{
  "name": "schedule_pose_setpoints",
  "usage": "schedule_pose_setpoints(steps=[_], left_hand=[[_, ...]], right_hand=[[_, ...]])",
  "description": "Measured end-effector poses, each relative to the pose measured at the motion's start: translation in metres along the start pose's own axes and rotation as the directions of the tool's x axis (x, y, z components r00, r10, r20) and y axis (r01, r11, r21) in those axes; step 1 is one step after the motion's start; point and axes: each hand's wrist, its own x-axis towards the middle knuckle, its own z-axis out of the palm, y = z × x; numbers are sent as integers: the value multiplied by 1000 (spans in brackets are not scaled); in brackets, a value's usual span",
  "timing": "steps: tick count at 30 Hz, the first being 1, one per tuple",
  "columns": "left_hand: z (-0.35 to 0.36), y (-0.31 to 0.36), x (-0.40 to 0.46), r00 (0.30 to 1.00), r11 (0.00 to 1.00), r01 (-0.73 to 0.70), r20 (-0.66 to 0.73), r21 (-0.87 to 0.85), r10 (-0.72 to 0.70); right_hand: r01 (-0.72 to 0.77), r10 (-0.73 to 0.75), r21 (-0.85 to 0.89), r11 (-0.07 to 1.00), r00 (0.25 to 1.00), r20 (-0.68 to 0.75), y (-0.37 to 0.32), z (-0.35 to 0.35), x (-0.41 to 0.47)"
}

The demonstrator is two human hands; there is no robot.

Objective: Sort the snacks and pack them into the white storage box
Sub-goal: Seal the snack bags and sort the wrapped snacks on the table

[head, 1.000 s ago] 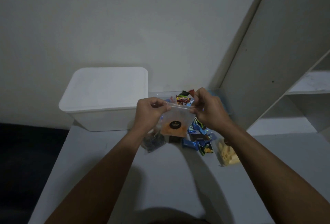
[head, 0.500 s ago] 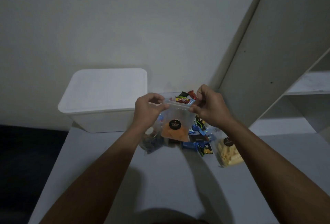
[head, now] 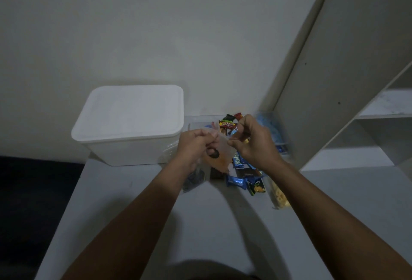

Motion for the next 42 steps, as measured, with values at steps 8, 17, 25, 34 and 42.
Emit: schedule_pose_setpoints(steps=[8, 17, 25, 34, 42], left_hand=[[-2, -6, 0, 1000, 996, 3, 1, 90, -3], [1, -7, 0, 996, 995, 27, -87, 96, -19], [-22, -32, -4, 979, 860, -174, -7, 480, 202], [-51, -98, 1, 971, 930, 82, -238, 358, 6], [-50, -104, 0, 920, 827, -6, -322, 562, 225]], right_hand=[[-145, 133, 199, 969, 988, 74, 4, 5, 5], [-173, 152, 183, 968, 981, 122, 7, 7, 6], [-150, 135, 49, 987, 963, 233, 17, 6, 12], [-144, 204, -199, 969, 925, 321, 52, 76, 11], [-189, 238, -176, 966, 916, 323, 59, 97, 15]])
